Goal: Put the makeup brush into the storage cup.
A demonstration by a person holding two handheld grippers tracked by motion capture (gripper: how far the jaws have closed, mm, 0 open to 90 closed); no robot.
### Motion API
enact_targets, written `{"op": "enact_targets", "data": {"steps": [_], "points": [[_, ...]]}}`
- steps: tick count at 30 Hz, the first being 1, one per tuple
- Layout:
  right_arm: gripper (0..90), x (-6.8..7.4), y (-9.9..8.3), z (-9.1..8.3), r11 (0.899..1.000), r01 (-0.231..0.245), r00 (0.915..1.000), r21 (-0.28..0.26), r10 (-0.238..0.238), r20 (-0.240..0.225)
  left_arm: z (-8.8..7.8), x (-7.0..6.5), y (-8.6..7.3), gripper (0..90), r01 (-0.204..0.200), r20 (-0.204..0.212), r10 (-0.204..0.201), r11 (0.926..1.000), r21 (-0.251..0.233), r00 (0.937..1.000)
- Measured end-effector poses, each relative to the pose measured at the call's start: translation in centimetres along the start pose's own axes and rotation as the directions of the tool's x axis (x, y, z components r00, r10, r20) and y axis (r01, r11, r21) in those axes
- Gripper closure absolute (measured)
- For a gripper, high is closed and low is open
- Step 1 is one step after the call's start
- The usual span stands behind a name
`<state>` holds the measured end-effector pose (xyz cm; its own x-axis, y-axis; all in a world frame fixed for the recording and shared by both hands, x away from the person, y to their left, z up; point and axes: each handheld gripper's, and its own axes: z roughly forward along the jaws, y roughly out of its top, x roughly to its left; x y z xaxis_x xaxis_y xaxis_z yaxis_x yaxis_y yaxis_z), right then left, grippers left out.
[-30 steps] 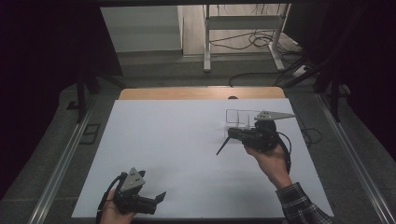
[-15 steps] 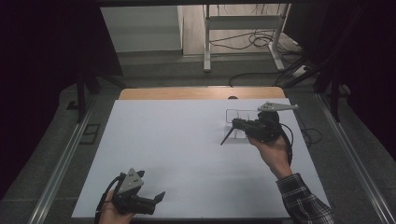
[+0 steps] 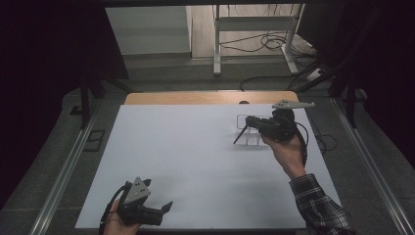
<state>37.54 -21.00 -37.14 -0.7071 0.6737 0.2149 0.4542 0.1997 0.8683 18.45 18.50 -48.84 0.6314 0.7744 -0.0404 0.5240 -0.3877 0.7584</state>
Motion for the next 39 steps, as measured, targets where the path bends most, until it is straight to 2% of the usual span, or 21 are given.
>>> {"op": "enact_targets", "data": {"steps": [21, 39], "points": [[84.0, -1.6, 3.1, 0.3, 0.999, 0.007, 0.9985, -0.036, -0.005, 0.055, -0.3, 0.3, -0.2, 0.9, 0.017, -0.011, -0.017, 0.9997, -0.016, 0.9998], [84.0, -3.4, 4.4, 0.8, 0.999, 0.003, 0.9932, -0.05, 0.003, 0.117, -0.7, 0.6, -0.4, 0.9, 0.027, -0.022, -0.028, 0.9993, -0.025, 0.9994]]}}
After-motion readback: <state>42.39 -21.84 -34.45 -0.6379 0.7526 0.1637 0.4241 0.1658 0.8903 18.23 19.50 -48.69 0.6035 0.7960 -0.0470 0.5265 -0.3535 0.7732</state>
